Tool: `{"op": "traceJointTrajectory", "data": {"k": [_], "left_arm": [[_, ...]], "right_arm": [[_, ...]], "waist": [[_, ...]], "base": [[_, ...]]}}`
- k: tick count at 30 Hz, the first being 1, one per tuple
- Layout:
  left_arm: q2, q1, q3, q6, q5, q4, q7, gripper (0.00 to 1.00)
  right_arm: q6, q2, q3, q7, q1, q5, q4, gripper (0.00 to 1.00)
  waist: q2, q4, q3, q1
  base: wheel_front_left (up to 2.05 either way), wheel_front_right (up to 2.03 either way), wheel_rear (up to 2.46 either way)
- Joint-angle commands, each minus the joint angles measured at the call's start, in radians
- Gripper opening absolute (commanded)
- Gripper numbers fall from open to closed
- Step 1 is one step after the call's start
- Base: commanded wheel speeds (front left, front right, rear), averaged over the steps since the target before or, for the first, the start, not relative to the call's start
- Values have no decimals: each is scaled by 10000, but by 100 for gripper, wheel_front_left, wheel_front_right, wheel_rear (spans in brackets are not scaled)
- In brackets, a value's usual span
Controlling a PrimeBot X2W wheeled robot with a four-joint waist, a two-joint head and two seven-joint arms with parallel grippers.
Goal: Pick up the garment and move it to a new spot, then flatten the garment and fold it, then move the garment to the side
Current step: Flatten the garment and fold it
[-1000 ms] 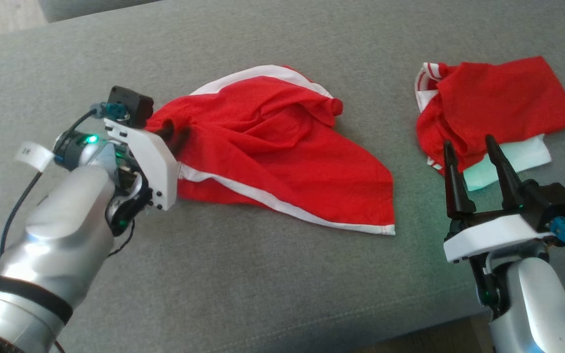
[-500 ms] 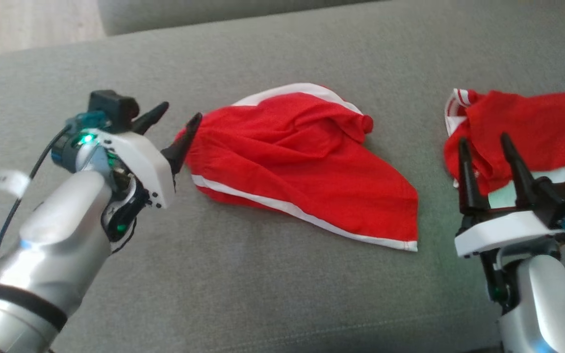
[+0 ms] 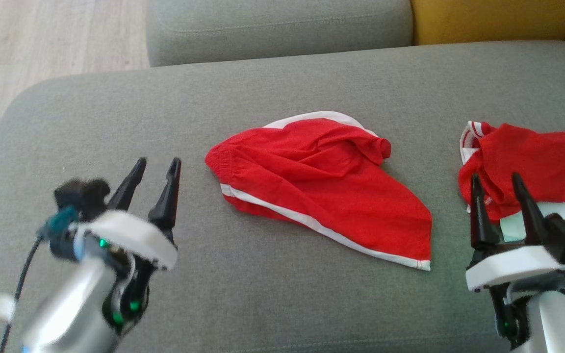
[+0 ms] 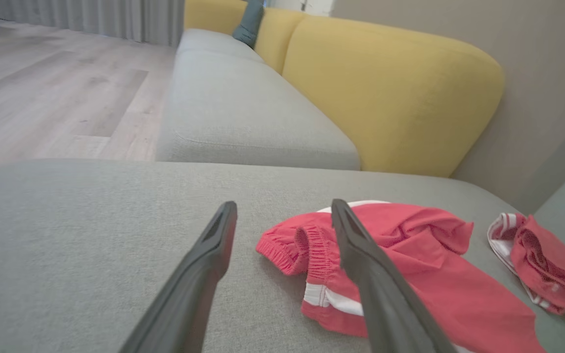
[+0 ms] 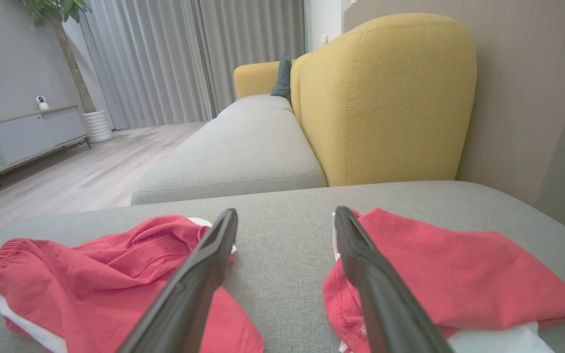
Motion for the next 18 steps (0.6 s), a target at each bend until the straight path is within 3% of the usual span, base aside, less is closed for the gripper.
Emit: {"op": "traceJointTrajectory", "data": {"k": [1,4,7,18], "left_arm": [[166,128,988,260,268,-942,-129,100],[-58,946,1505,394,786,-1721,-132,100],[-128,1291,1551,245,1182,-1910,-133,100],[14,226,427,-930,1909,-396,704,100]], "right_arm": [[-9,-53,218,-127,-152,107,-402,100],[-9,-53,244,-95,-55,139,-454,100],[-9,-53,336,-47,-85,147,-509,100],[-9,-53,439,20,-341,87,-642,100]], "waist": [[0,63,-40,0],[0,66,-27,0],[0,-21,48,0],[0,-504,747,0]], "base": [[0,0,0],[0,0,0],[0,0,0],[0,0,0]]}}
